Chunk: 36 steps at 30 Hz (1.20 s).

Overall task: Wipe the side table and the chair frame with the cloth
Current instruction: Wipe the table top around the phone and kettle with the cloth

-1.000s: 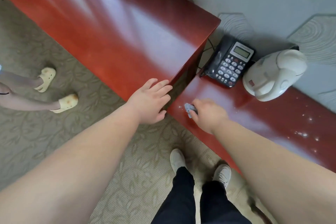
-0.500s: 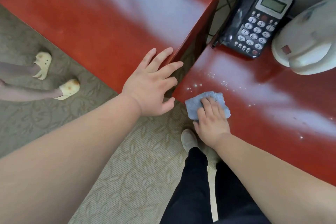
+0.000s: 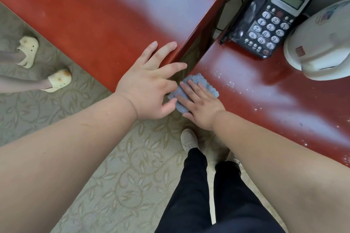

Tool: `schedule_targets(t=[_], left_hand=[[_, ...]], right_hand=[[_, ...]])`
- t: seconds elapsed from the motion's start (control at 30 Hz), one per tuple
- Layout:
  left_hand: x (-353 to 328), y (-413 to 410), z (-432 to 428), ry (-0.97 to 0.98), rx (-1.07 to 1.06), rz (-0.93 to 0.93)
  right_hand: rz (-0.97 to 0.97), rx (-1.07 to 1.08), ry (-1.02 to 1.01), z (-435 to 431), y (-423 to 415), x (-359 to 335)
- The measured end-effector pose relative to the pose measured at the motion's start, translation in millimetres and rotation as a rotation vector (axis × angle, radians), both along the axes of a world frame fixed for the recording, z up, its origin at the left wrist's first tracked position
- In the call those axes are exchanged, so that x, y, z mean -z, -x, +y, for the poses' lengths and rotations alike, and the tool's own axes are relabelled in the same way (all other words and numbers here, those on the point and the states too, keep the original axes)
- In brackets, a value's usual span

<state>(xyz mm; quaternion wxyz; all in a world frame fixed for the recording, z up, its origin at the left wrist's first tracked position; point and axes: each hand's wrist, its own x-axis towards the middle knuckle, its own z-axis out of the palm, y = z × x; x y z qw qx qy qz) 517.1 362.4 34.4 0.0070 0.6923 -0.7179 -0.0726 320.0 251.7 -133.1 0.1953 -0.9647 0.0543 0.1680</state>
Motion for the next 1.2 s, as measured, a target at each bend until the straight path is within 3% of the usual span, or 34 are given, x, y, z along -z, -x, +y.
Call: schedule_targets(t=[0.23,0.4,0.5,0.7,0.77,0.9,1.07,1.2], left_hand=[[-1,0,-1,-0.032,-0.012,-0.025],[-1,0,-1,-0.028,-0.007,-0.016],[-1,1,-1,-0.022,-0.017,-0.018],[-1,2,0,-0.021,-0.018,-0.029],[-2,3,0,-0.029,-0.018,-0.027],[-1,2,0,-0.026,-0.020,-0.025],[-1,2,-1,-0.018,-0.016,-0.016],[0,1,0,-0.022,-0.021,-0.012]], right_hand=[[0.103,0.435,0.068,-16,-6,-2],[-0.034,0.216,-0.037,26,64,1],[-0.079,0.120,-0.064,4,71,8],[0.035,0.356,0.041,-44,-19,0],[0.065,0.331,0.038,-38,-31,-5],[-0.038,0.097,-0.031,1,26,2],[0.072,0.225,0.023,40,121,2],[0.090,0.323,0.073,19,105,-1]])
